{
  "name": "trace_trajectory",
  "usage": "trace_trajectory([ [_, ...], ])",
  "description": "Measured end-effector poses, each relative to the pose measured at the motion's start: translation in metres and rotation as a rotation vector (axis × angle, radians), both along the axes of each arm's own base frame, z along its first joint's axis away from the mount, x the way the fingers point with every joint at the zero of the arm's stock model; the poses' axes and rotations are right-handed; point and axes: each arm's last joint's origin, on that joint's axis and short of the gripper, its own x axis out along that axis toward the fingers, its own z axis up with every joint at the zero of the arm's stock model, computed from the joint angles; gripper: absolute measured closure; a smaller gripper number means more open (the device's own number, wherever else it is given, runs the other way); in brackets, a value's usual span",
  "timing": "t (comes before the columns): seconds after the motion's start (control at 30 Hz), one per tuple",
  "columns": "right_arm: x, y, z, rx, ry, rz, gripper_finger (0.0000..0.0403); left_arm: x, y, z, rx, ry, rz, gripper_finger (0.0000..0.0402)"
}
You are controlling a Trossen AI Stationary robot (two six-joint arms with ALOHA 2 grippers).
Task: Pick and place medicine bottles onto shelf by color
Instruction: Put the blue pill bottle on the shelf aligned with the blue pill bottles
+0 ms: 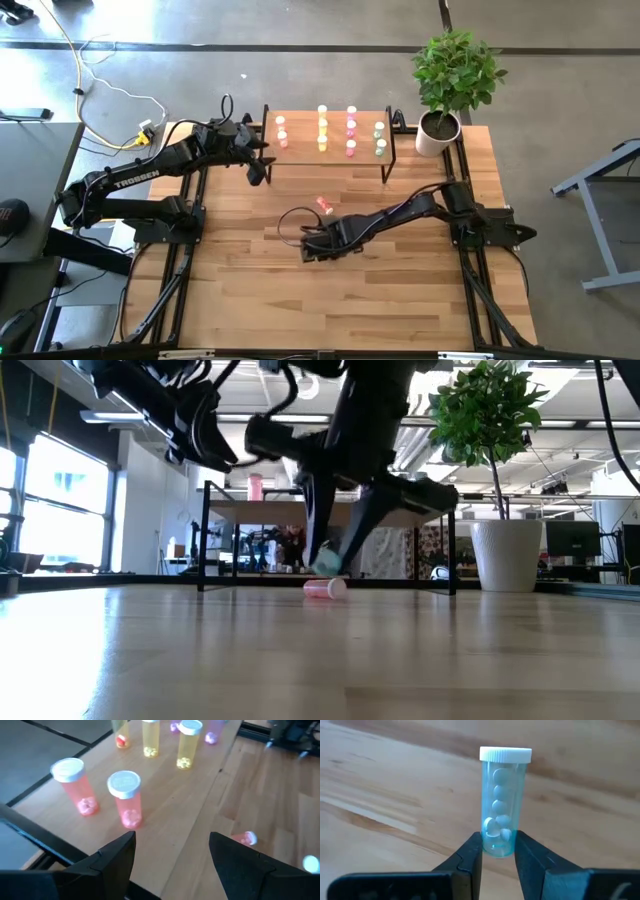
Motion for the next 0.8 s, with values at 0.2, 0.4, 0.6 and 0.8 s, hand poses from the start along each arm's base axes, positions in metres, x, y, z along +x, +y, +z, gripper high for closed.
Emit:
trace_trajectory([
  [0.2, -0.004, -0.005, 0.027, -0.126, -0.088, 0.078, 0.0324, 0.001, -0.002, 0.000, -0.040, -0.030, -0.052, 0.0158],
  [0.4, -0.005, -0.016, 0.054, -0.241, -0.186, 0.155, 0.0324, 0.002, -0.004, 0.000, -0.080, -0.060, -0.122, 0.0158],
  [0.6, -0.002, -0.028, 0.081, -0.364, -0.321, 0.234, 0.0324, 0.004, -0.007, 0.001, -0.136, -0.099, -0.199, 0.0158],
  [0.8, 0.001, -0.038, 0.102, -0.466, -0.416, 0.285, 0.0324, 0.005, -0.010, 0.002, -0.183, -0.137, -0.295, 0.0158],
])
